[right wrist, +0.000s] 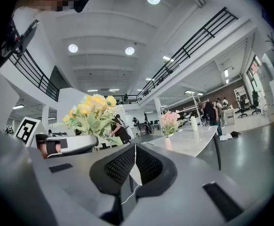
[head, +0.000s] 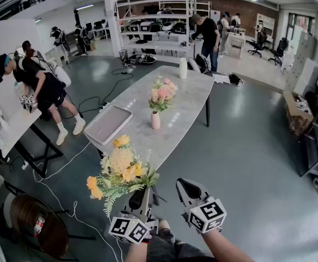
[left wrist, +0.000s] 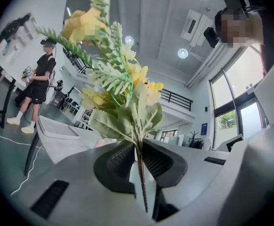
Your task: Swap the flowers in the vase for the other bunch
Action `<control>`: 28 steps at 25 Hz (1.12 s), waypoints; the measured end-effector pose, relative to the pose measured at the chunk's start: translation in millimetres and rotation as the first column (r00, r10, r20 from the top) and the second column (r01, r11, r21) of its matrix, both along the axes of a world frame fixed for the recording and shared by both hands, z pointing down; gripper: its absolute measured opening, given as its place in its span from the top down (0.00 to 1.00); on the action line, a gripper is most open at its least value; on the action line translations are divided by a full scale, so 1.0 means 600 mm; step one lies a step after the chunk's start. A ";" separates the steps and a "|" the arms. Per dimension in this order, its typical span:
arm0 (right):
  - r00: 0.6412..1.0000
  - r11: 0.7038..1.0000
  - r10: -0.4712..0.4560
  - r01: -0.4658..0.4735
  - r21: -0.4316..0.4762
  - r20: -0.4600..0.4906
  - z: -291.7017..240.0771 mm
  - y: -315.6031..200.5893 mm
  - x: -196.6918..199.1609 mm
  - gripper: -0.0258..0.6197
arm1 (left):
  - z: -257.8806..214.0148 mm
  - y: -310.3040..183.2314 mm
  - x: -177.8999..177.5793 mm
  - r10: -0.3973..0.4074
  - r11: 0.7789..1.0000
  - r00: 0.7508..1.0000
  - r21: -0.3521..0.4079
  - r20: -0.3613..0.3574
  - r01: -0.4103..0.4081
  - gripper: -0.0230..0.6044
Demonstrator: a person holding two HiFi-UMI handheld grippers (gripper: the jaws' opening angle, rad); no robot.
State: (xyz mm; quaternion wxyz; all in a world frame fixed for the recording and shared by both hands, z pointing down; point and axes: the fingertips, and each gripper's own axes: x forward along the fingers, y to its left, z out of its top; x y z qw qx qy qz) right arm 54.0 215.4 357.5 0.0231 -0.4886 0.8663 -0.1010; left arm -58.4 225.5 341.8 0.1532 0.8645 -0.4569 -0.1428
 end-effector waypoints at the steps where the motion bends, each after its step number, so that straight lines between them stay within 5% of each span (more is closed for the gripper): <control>1: 1.000 1.000 -0.003 0.003 0.000 -0.002 0.001 0.006 0.001 0.92 | 0.000 0.006 -0.001 -0.006 1.000 1.000 0.000 0.000 0.006 0.88; 15: 1.000 0.999 -0.008 0.008 0.035 -0.005 -0.022 0.027 0.008 0.92 | -0.024 0.029 0.009 0.006 0.999 1.000 0.034 0.002 -0.006 0.88; 28: 0.999 0.999 -0.040 0.040 0.022 -0.006 0.006 0.019 -0.006 0.92 | 0.012 0.029 -0.013 -0.034 0.999 0.999 -0.016 -0.007 0.034 0.87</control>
